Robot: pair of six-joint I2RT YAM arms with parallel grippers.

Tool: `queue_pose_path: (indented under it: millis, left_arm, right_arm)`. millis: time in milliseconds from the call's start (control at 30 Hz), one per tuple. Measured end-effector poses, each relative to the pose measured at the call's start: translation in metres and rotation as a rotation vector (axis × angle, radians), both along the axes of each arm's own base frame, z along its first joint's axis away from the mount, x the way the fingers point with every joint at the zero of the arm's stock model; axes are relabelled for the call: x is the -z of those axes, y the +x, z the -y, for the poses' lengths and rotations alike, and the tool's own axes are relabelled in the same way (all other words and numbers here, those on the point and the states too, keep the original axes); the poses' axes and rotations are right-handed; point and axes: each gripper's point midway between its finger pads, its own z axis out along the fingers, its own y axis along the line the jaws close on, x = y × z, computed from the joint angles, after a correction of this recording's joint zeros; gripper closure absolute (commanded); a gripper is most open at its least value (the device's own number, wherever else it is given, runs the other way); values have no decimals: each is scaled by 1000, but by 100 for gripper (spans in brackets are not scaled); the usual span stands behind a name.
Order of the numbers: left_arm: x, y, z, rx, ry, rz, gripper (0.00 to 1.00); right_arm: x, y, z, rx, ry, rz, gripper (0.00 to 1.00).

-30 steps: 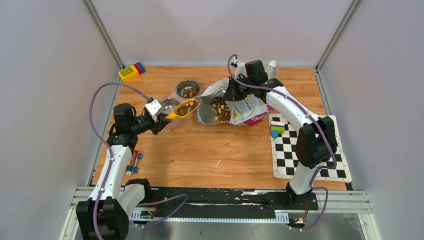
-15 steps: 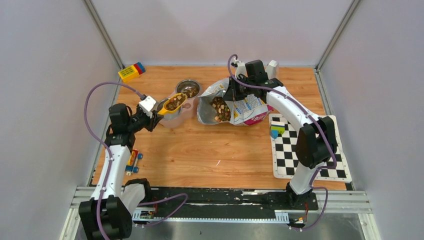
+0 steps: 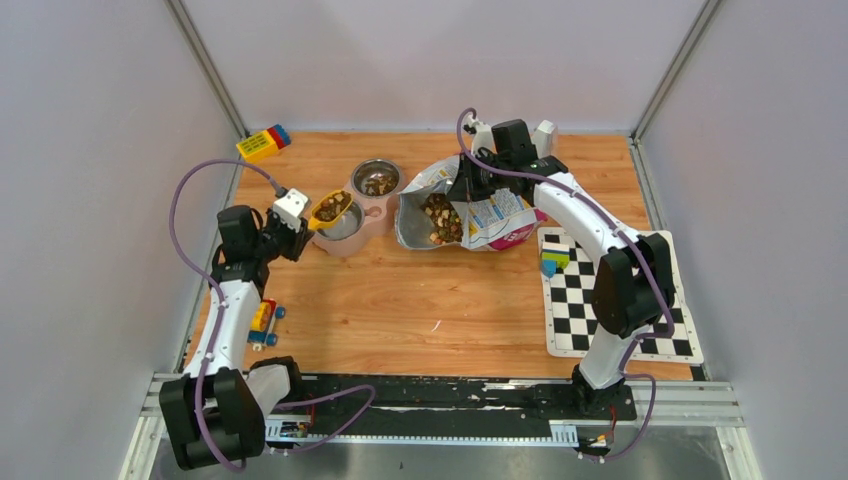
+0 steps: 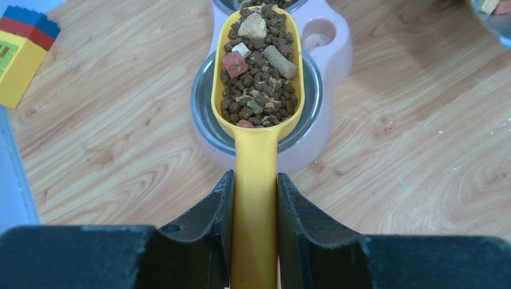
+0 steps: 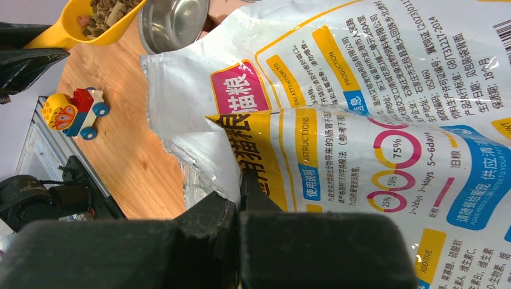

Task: Serve the pet food
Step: Pour the pet food into the pet food bowl.

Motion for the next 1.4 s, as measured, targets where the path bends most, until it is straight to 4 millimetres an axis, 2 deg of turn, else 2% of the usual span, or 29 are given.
queue_pose_path:
  millis: [433, 767, 1133, 1400]
  left_arm:
    - [33, -12, -17, -17, 82, -122, 100]
    - [25, -13, -24, -1, 145, -139, 100]
    - [35, -20, -27, 24, 185, -204, 100]
    - [28, -17, -32, 33, 219, -224, 100]
  right_arm:
    - [0, 0, 1, 0, 2, -1, 100]
    - [-1, -1, 0, -3, 4, -2, 100]
    - [-1, -1, 0, -5, 5, -3, 100]
    - [-1, -1, 0, -5, 5, -4, 100]
